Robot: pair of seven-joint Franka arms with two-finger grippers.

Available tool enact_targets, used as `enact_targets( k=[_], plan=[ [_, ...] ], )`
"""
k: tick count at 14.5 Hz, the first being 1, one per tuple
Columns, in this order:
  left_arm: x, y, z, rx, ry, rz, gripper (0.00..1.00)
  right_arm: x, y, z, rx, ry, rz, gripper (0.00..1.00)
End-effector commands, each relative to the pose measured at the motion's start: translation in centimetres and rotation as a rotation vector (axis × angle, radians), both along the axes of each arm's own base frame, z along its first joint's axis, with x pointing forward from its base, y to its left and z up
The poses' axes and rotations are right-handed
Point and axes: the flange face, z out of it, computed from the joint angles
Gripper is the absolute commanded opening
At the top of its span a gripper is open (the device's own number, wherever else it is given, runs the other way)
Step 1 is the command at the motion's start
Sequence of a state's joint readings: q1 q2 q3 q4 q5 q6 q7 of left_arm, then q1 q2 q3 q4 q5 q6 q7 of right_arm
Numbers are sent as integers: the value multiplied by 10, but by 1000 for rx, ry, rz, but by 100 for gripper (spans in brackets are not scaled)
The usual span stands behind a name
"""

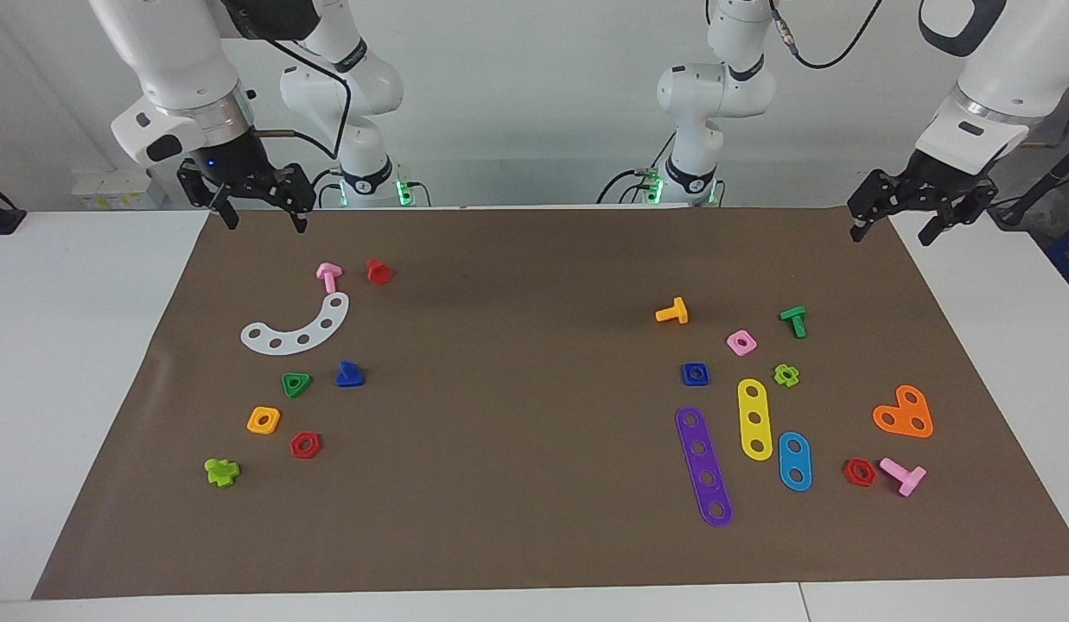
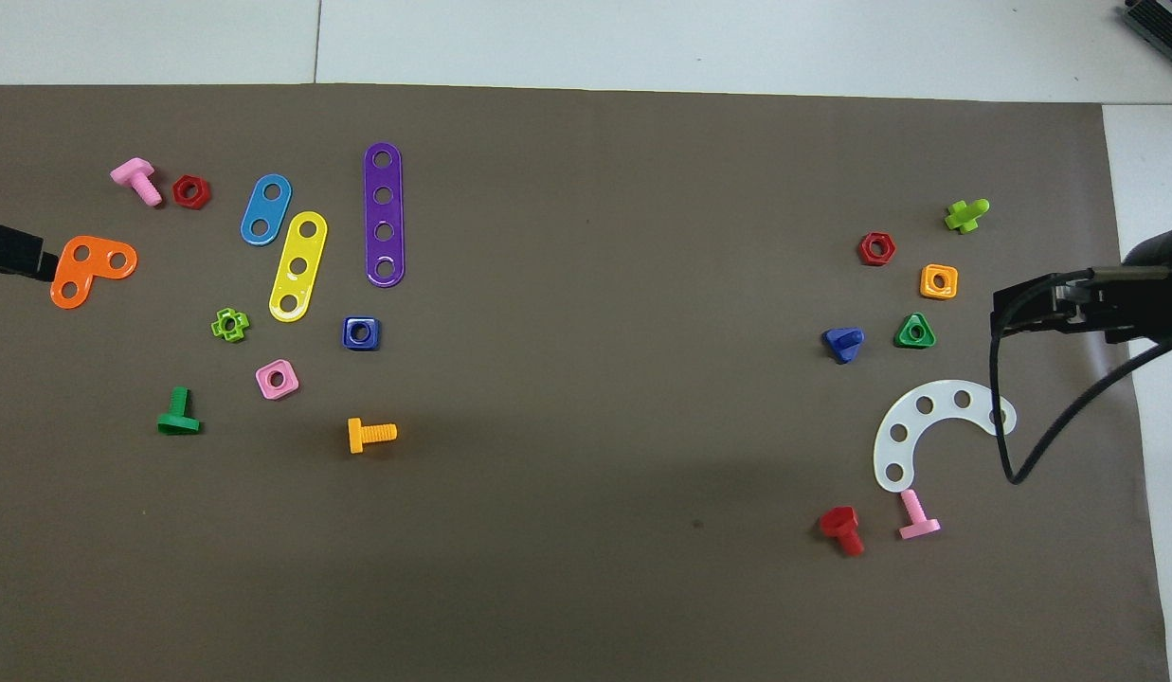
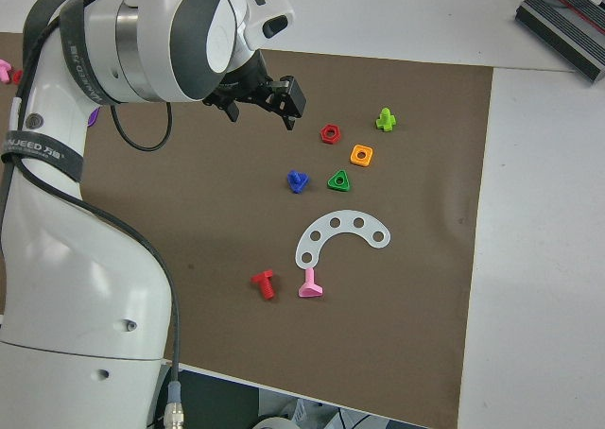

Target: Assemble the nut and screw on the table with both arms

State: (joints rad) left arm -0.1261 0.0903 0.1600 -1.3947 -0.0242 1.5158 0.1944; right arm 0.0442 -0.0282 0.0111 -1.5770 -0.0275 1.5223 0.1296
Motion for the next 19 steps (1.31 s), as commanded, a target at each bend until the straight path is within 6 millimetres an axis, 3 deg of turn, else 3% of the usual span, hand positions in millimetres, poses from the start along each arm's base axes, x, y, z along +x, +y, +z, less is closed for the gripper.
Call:
enact_targets(
  k=[1, 4, 6, 7, 11, 14, 16, 19],
  plan=[
    [-9, -1, -1, 5, 5, 1, 100, -6, -4, 1, 23, 6, 10, 100],
    [-10, -1, -6, 4, 10, -1, 100, -6, -4, 1, 22, 4, 16, 100],
    [-19, -2, -22, -4, 0, -1, 100, -6, -4, 1, 22, 7, 19, 100],
    [-24, -12, -33, -8, -2, -20, 100, -6, -4, 2, 22, 3, 22, 100],
    [-29, -67, -87, -15, 13, 47, 99, -6, -11, 1, 23, 7, 9, 100],
    [-23, -82, -130, -19, -16, 60, 98, -3, -11, -7, 24, -5, 10, 100],
    [-17, -94, -163, -14, -17, 47, 96, 1, -11, -18, 24, -19, 11, 100],
    [-16, -111, -215, -28, -45, 71, 95, -1, -11, -54, 25, -65, 12, 100]
  ],
)
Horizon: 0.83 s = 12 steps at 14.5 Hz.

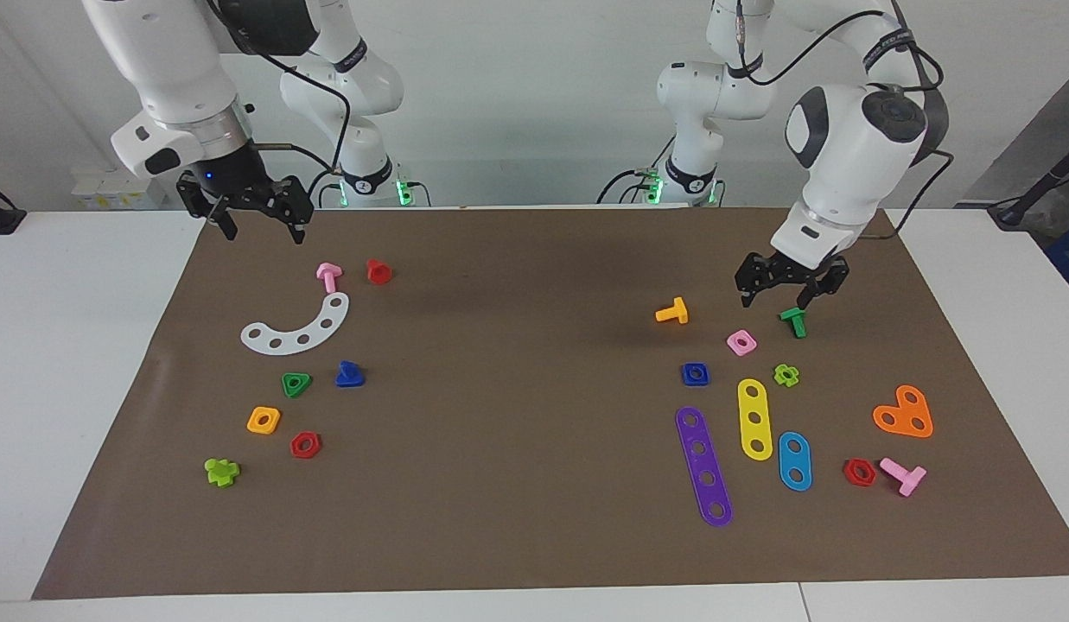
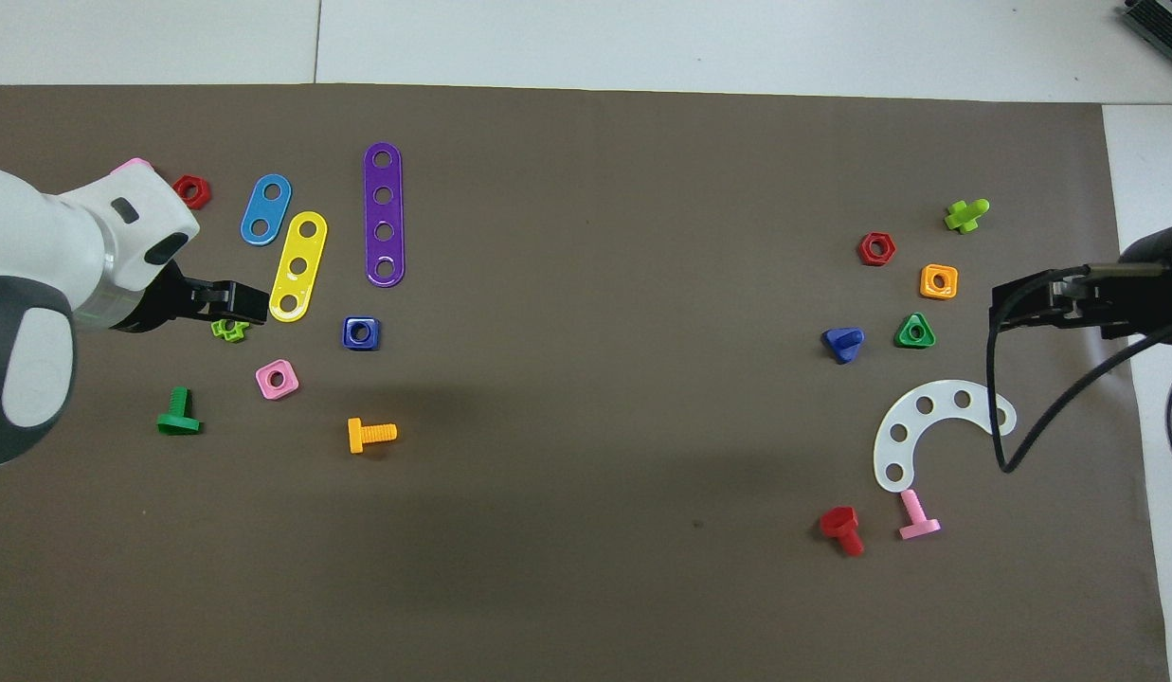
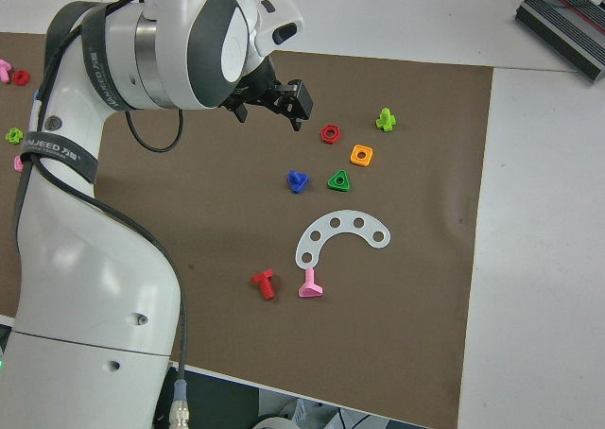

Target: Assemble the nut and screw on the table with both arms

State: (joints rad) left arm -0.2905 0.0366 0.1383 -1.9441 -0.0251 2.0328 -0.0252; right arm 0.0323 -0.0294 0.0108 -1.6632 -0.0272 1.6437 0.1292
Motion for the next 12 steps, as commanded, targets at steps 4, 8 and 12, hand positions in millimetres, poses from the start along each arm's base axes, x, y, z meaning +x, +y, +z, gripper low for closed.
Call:
enact_targets(
  k=[4, 8, 12],
  plan=[
    [-7, -18, -55, -70, -60, 89, 92, -1, 0, -85, 23, -42, 28, 100],
    [-4, -45, -95, -62, -64, 107, 92, 17, 3, -147, 24, -55, 36, 99],
    [0, -49, -131, -46, -63, 95, 91, 29, 4, -218, 26, -61, 32, 98]
  ],
)
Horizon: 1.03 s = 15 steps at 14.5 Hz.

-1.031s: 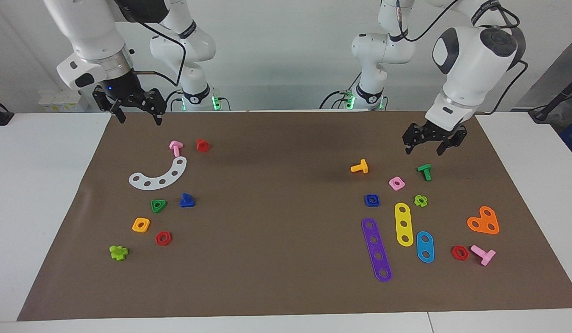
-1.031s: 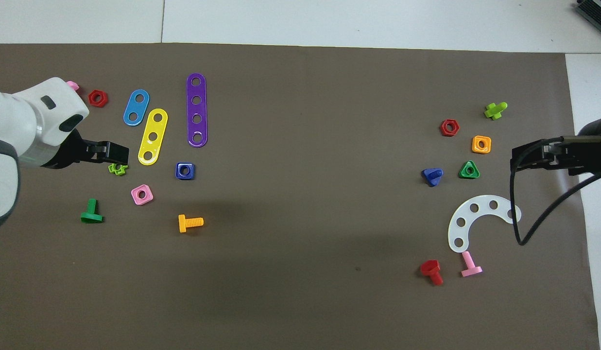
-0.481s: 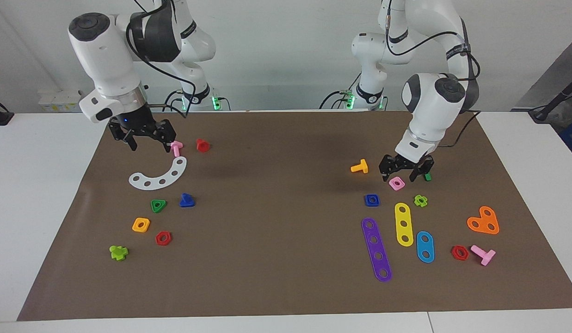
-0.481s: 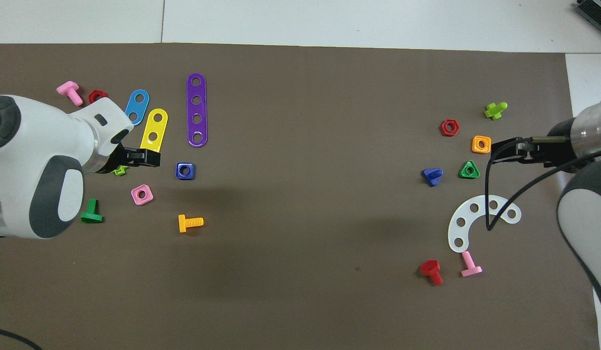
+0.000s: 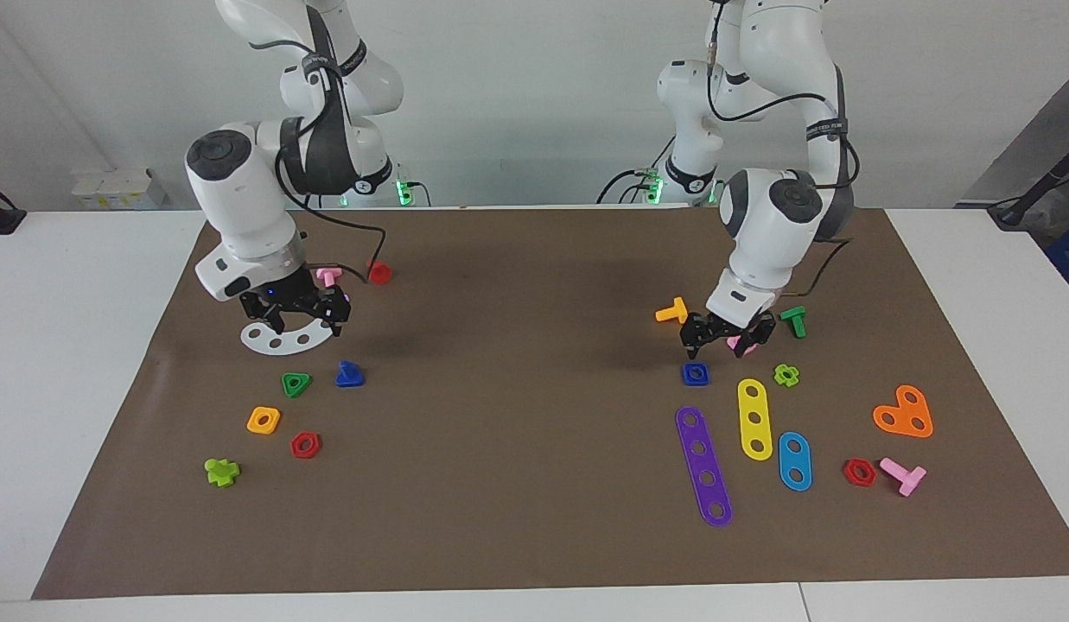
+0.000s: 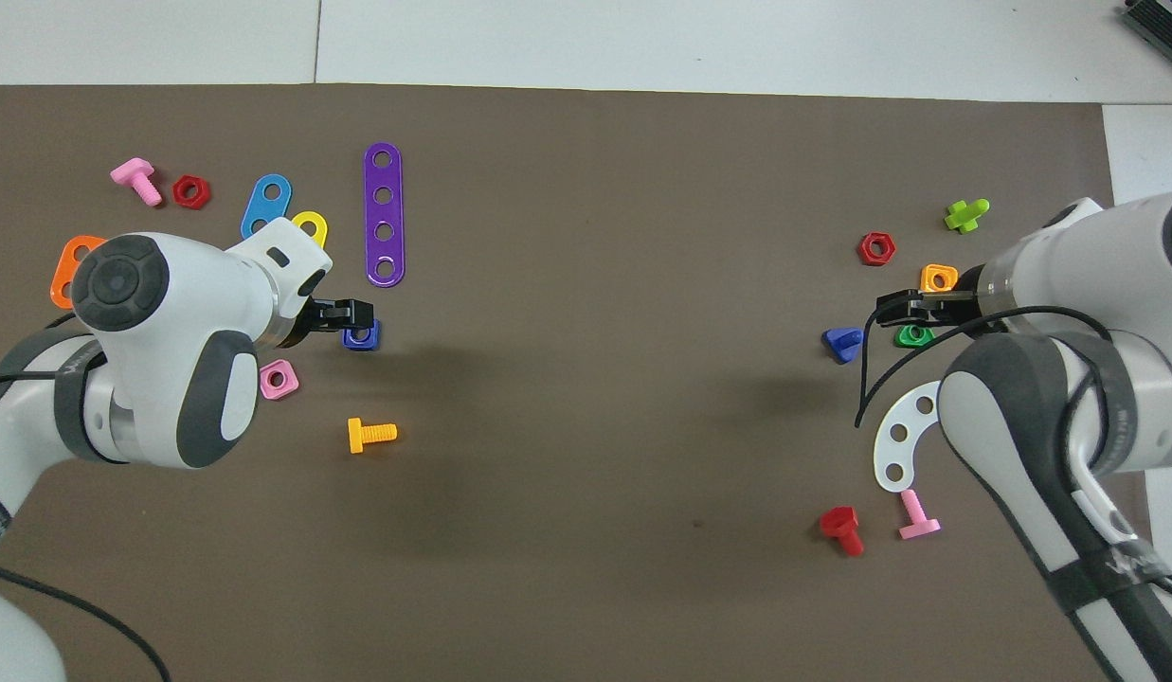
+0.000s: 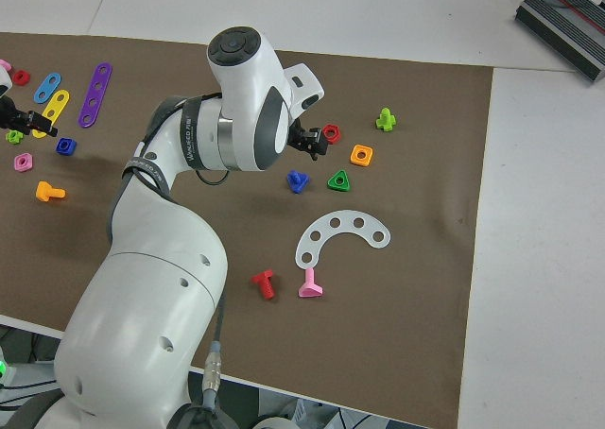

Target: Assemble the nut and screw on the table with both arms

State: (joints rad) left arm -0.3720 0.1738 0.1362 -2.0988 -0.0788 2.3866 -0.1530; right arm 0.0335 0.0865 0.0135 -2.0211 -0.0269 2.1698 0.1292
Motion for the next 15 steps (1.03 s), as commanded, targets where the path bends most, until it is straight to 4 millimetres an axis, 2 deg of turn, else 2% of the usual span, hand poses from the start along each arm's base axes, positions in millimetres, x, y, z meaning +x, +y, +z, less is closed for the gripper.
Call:
enact_targets(
  k=[1, 2, 4, 6, 10, 15],
  plan=[
    [1, -1, -20, -4, -7, 10, 90, 7, 0, -41, 18, -15, 21, 97],
    [0, -4, -23, -3, -5, 4, 90, 7, 1, -53, 18, -7, 23, 97],
    [0, -6, -23, -3, -6, 0, 90, 2, 23, -77, 20, -13, 61, 96],
    [2, -7, -25, -1, -4, -1, 90, 2, 24, -98, 21, -25, 68, 94],
    [5, -8, -41, 6, -7, -2, 88, -2, 27, -106, 20, -37, 96, 87],
    [5, -9, -45, 10, -5, -7, 85, -4, 21, -107, 17, -17, 109, 80]
  ],
)
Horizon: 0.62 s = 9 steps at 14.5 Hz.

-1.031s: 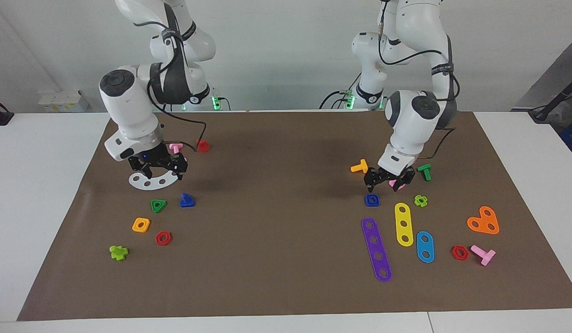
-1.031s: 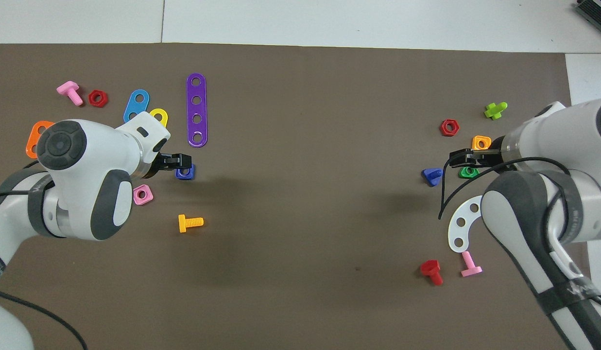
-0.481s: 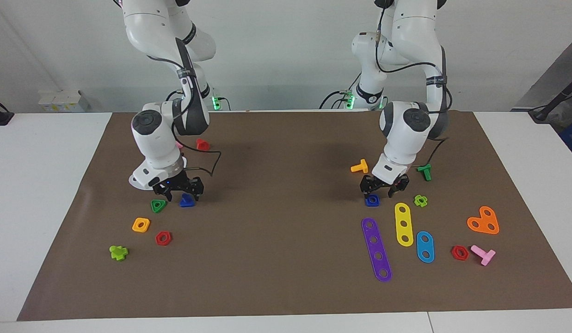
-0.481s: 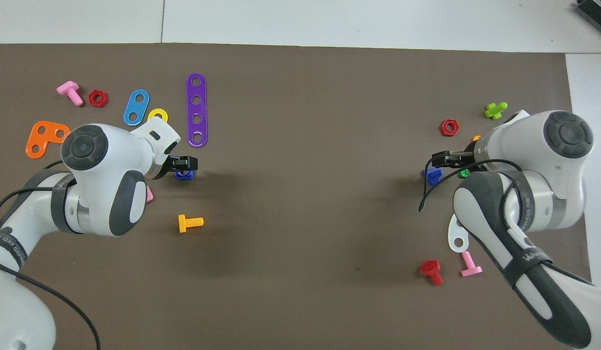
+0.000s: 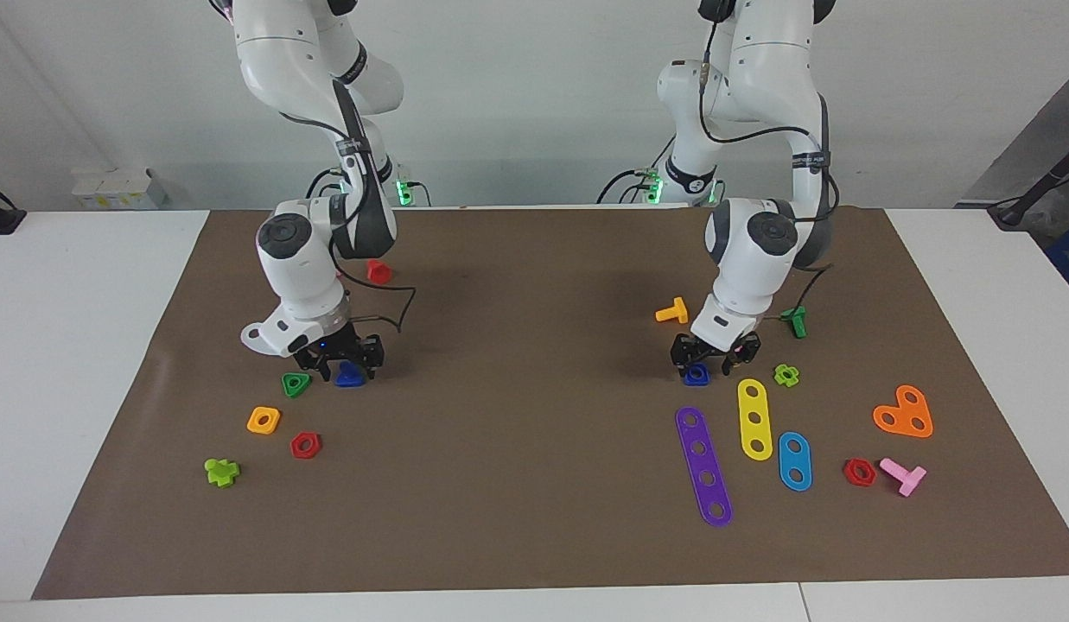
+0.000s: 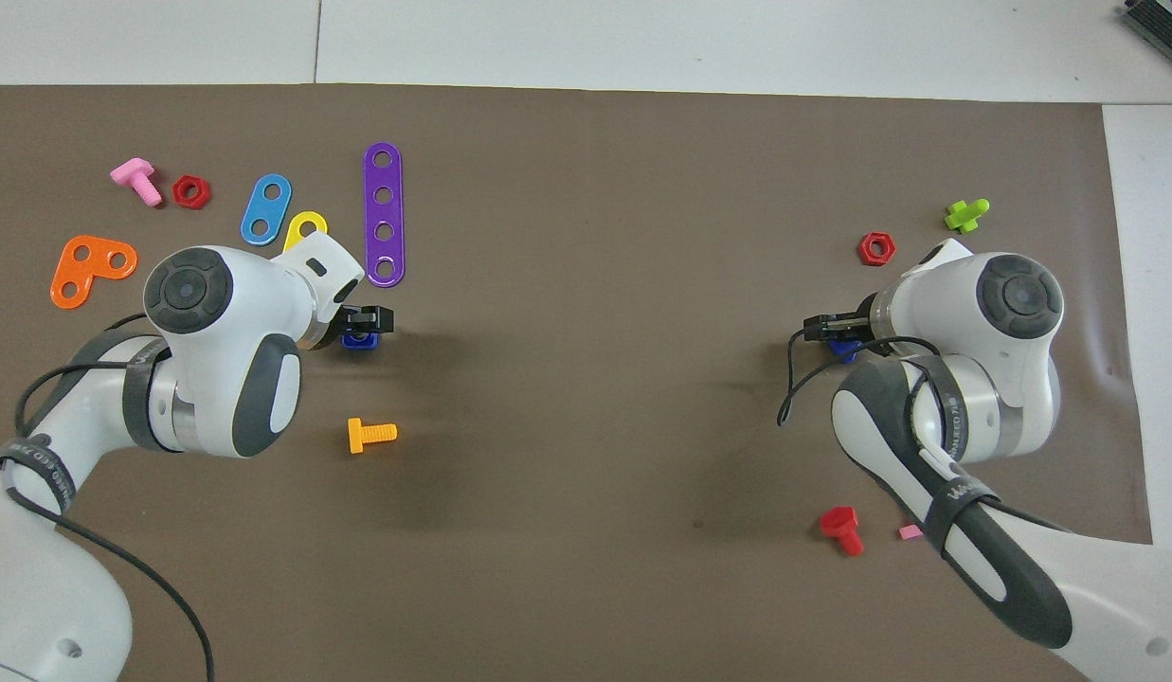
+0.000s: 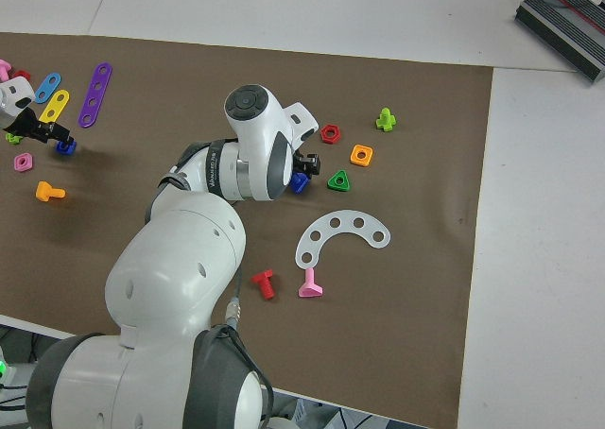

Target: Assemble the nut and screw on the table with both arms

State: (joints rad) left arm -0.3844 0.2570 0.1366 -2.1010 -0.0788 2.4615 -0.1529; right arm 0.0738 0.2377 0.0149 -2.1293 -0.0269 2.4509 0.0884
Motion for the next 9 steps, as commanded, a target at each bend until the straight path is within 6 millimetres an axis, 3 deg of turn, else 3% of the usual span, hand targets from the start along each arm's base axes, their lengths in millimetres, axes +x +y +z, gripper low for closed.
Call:
enact_targets(
  k=[1, 3, 5, 7, 9],
  plan=[
    [-1, -6, -5, -7, -10, -5, 84, -6, -3, 2, 9, 13, 26, 80],
    [-2, -10, -11, -4, -11, -14, 82, -7, -3, 3, 8, 22, 30, 77],
    [-3, -14, -15, -3, -13, -21, 80, -6, -3, 5, 8, 18, 43, 65],
    [-4, -15, -15, 0, -10, -27, 69, -6, -3, 5, 7, 24, 45, 46],
    [-4, -14, -16, 5, -7, -38, 58, -7, -3, 8, 7, 31, 44, 13]
  ],
)
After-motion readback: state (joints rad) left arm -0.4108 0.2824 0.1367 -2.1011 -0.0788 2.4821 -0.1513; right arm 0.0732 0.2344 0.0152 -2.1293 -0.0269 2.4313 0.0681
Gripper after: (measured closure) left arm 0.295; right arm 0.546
